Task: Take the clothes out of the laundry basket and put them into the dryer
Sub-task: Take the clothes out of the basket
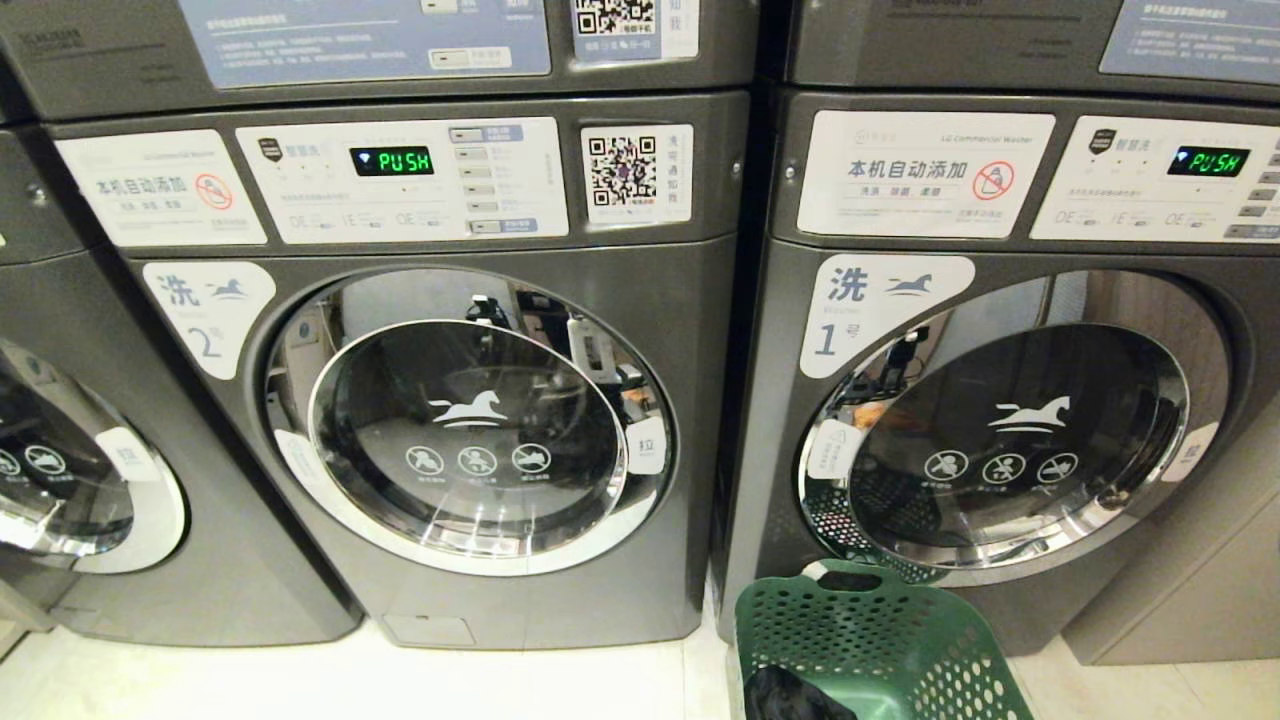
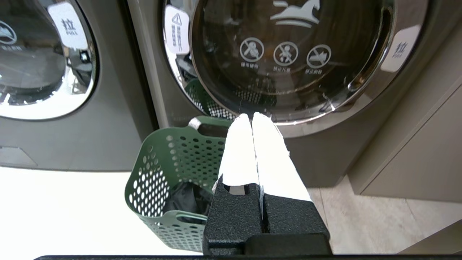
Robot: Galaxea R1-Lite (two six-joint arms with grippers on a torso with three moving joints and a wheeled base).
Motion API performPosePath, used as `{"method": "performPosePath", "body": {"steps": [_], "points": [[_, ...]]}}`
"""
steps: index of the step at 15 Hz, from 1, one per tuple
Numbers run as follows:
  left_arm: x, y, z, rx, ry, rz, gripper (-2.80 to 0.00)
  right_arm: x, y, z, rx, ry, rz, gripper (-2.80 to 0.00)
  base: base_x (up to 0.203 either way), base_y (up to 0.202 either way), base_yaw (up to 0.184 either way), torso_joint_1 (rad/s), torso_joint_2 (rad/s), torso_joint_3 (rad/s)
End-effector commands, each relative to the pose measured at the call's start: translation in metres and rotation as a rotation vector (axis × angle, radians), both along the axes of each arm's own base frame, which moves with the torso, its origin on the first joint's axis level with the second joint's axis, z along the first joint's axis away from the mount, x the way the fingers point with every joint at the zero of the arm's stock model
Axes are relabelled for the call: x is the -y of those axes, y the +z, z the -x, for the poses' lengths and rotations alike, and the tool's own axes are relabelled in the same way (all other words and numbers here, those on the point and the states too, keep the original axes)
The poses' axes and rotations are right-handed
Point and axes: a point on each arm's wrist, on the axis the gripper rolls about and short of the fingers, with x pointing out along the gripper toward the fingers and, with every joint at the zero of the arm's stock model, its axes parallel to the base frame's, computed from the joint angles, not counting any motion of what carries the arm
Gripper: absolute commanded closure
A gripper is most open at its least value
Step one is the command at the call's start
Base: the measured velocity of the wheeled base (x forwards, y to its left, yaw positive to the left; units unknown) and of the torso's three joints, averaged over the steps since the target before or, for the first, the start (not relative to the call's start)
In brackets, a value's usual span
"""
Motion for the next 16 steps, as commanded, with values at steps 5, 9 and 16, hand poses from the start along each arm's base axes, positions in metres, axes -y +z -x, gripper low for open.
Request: {"method": "performPosePath", "body": {"steps": [5,9,16], "points": [[0.0,-0.0004,-0.0001,-0.001,0.0,0.0,0.0,0.0,0.0,0.0,0.0,-0.002,-0.011,0.0,0.0,0.0,0.0,0.006,0.0,-0.199],[0.0,-0.0004,-0.0001,-0.001,0.0,0.001,0.0,0.0001,0.0,0.0,0.0,-0.004,-0.013,0.0,0.0,0.0,0.0,0.004,0.0,-0.194],[0.0,-0.0003,-0.0001,0.0,0.0,0.004,0.0,0.0004,0.0002,0.0,0.002,-0.019,-0.052,0.0,0.0,0.0,0.0,0.003,0.0,-0.199]]}}
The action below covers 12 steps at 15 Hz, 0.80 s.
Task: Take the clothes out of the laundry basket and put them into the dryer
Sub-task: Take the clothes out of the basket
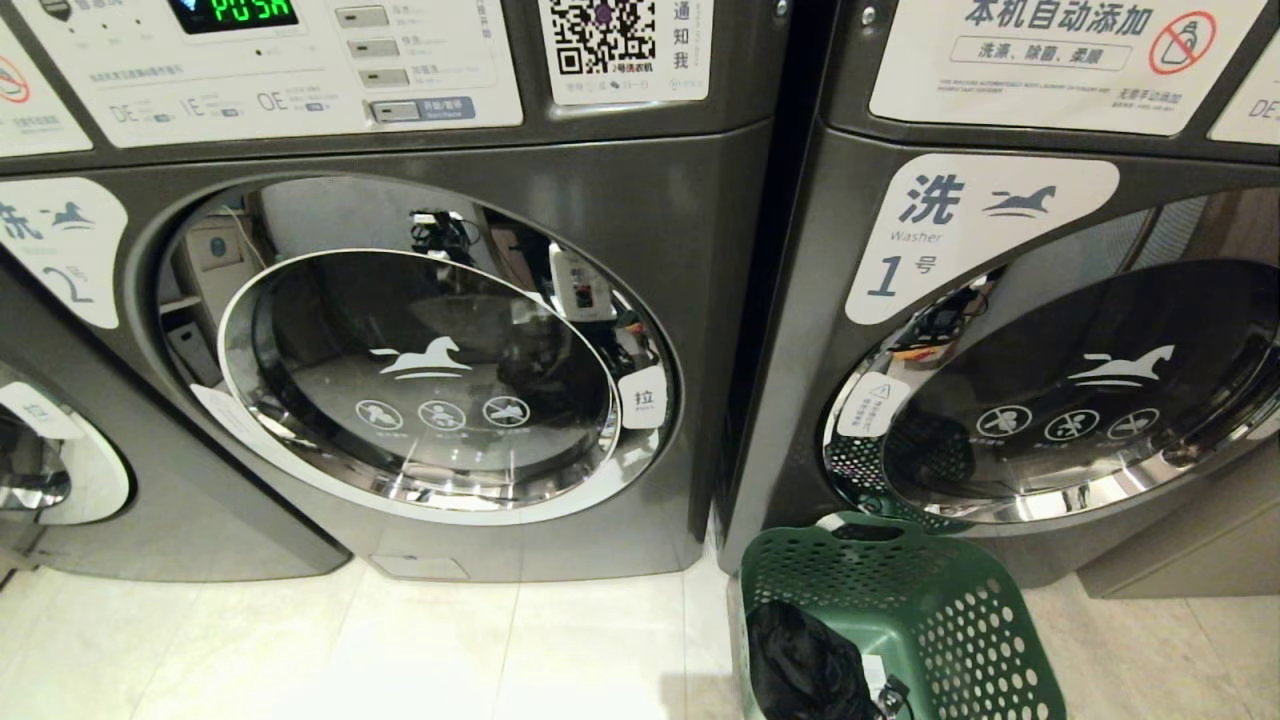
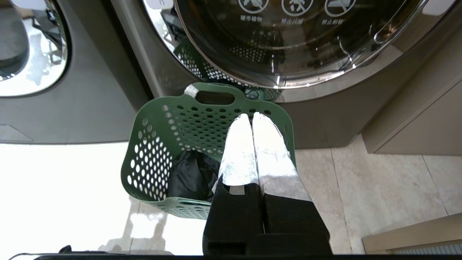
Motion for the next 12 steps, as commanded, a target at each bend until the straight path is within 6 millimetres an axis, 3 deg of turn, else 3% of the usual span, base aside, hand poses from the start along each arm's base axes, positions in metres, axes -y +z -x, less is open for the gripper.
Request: {"method": "performPosePath", "body": {"steps": [1,7,12], "points": [[0.0,-0.0005,-0.0001,-0.002,0.0,0.0,0.0,0.0,0.0003,0.0001,0.001,0.0,0.0,0.0,0.0,0.0,0.0,0.005,0.0,-0.19],[0.0,-0.0005,-0.0001,-0.002,0.0,0.0,0.0,0.0,-0.0002,0.0,0.0,0.0,0.0,0.0,0.0,0.0,0.0,0.005,0.0,-0.189],[0.0,-0.0004,-0.0001,0.0,0.0,0.0,0.0,0.0,-0.0002,0.0,0.0,0.0,0.0,0.0,0.0,0.0,0.0,0.001,0.0,-0.031]]}}
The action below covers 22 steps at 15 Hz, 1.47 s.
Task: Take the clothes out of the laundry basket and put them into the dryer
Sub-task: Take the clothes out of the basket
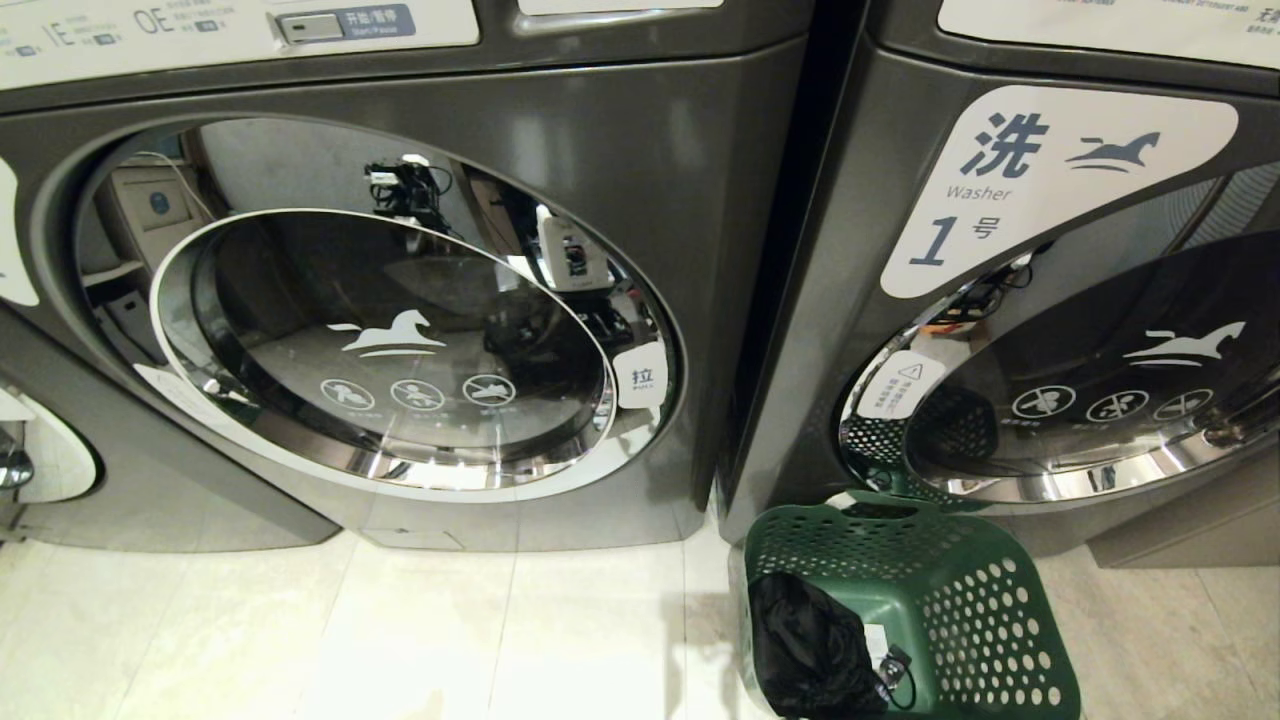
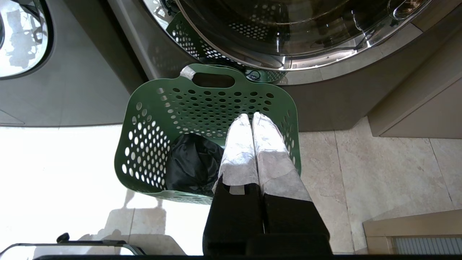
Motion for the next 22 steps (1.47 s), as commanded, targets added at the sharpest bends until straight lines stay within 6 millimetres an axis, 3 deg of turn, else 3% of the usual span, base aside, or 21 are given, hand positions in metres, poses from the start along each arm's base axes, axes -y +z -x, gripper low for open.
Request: {"method": "performPosePath", "body": {"steps": [1,7,22], "points": [[0.0,-0.0004,-0.0001,0.0,0.0,0.0,0.0,0.0,-0.0001,0.0,0.0,0.0,0.0,0.0,0.0,0.0,0.0,0.0,0.0,0.0],[0.0,0.0,0.0,0.001,0.0,0.0,0.0,0.0,0.0003,0.0001,0.001,0.0,0.0,0.0,0.0,0.0,0.0,0.001,0.0,-0.039],[0.0,-0.0005,-0.0001,-0.002,0.0,0.0,0.0,0.0,0.0,0.0001,0.001,0.0,0.0,0.0,0.0,0.0,0.0,0.001,0.0,-0.192]]}}
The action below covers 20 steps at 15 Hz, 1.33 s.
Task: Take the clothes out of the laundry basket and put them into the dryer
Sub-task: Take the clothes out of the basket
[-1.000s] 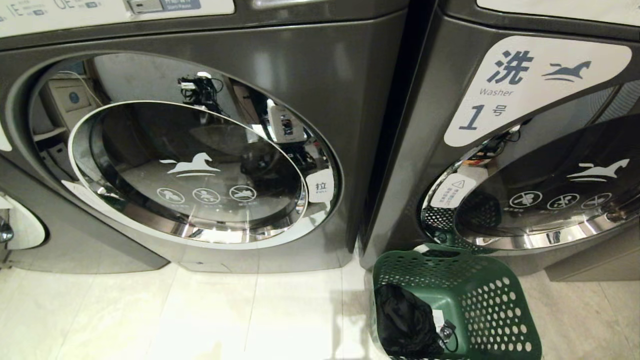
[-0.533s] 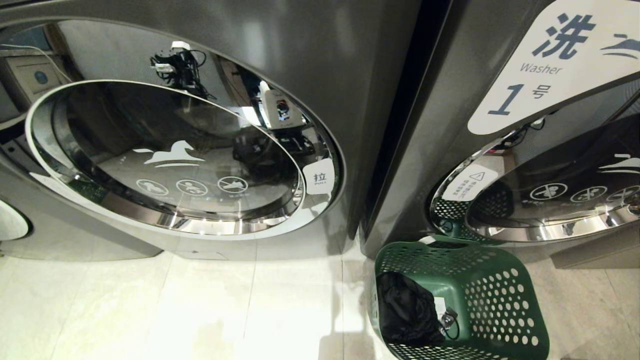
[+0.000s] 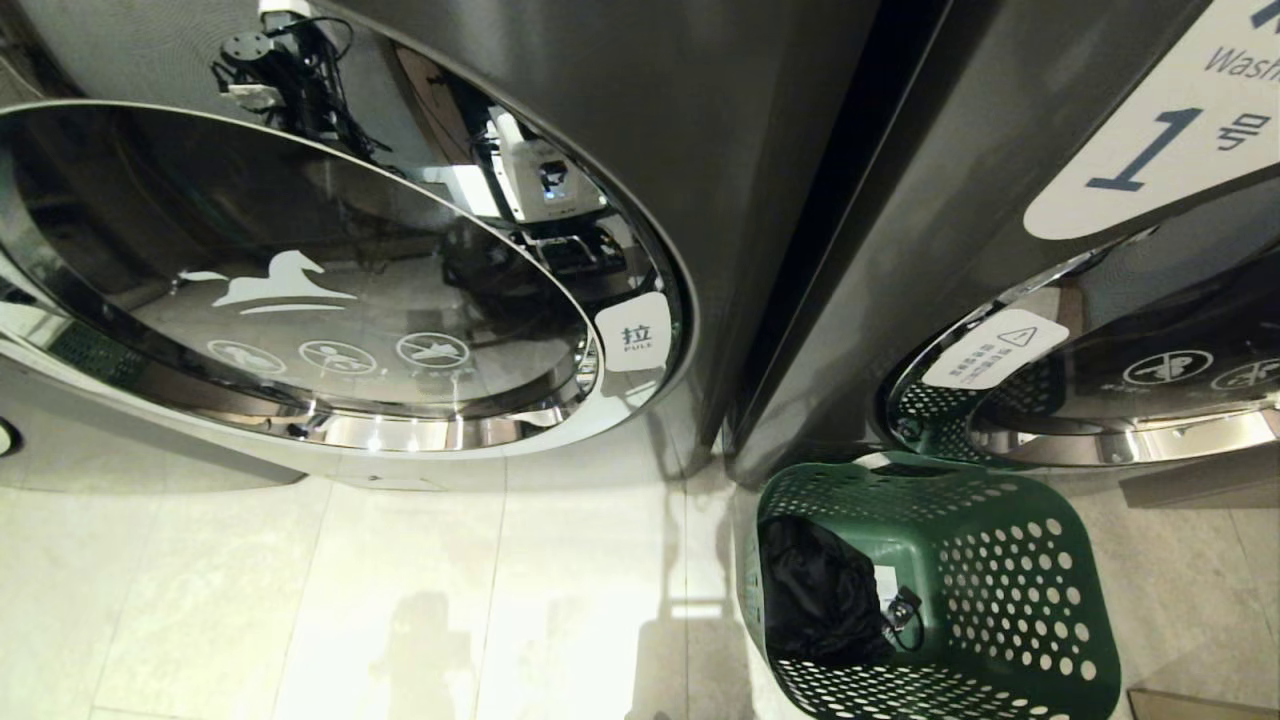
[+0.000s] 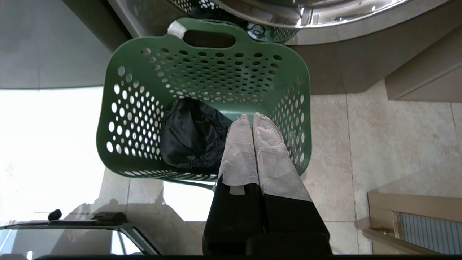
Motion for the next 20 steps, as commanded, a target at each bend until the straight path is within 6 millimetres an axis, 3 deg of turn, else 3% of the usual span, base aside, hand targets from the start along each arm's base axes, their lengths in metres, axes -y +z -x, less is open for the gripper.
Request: {"method": "performPosePath", "body": {"steps": [1,10,13,16,20], "points": [[0.0,0.0,0.0,-0.001,0.0,0.0,0.0,0.0,0.0,0.0,0.001,0.0,0.0,0.0,0.0,0.0,0.0,0.001,0.0,-0.195],[0.0,0.0,0.0,-0.002,0.0,0.0,0.0,0.0,0.002,0.001,0.002,-0.006,0.023,0.0,0.0,0.0,0.0,0.003,0.0,-0.196],[0.0,0.0,0.0,-0.001,0.0,0.0,0.0,-0.001,0.029,0.005,-0.067,0.042,0.093,0.0,0.0,0.0,0.0,0.002,0.0,-0.065],[0.0,-0.001,0.0,-0.002,0.0,0.0,0.0,-0.003,0.046,-0.017,-0.283,0.138,0.041,0.0,0.0,0.0,0.0,0.0,0.0,0.0],[0.0,-0.001,0.0,-0.002,0.0,0.0,0.0,-0.003,0.05,-0.07,-0.575,0.17,-0.017,0.0,0.0,0.0,0.0,0.0,0.0,0.0]]}}
